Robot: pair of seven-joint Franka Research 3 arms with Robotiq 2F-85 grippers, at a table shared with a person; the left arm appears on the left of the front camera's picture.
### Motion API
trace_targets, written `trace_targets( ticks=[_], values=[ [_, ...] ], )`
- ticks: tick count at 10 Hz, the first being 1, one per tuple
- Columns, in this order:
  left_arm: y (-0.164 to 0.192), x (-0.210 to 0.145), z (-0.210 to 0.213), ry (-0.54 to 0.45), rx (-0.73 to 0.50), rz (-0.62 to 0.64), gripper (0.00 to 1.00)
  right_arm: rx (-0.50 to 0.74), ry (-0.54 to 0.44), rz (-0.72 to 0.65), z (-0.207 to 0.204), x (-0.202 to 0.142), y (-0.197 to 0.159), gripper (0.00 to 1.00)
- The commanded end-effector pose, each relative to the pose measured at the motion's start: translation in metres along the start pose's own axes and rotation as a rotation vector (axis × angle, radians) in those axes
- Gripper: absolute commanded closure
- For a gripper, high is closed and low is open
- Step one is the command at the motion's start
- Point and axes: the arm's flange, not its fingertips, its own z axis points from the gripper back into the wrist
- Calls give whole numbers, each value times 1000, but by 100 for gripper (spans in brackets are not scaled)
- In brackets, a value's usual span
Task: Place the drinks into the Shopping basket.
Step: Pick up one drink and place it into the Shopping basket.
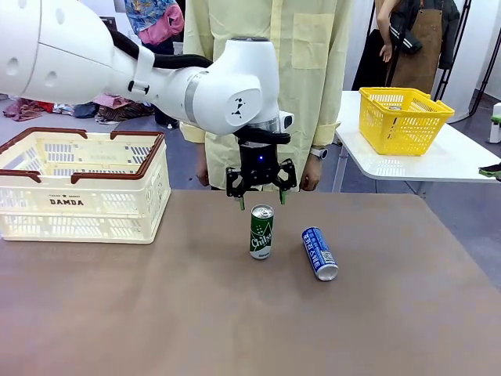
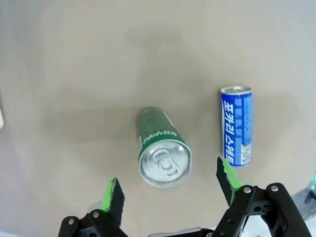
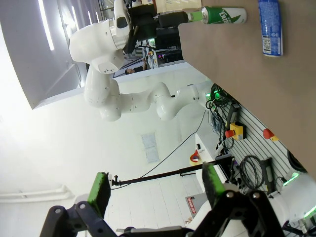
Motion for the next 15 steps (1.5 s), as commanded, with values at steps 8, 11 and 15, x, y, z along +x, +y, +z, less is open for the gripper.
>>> trace_targets(
  ticks=[8, 11, 15],
  values=[
    [-2, 10, -26, 26, 32, -31, 0, 9, -7, -15, -1, 2, 7, 0],
    [0, 14, -49, 38, 69, -36, 0, 9, -7, -15, -1, 2, 7, 0],
    [-6, 14, -57, 24, 93, -74, 19, 9, -7, -15, -1, 2, 7, 0]
  ],
)
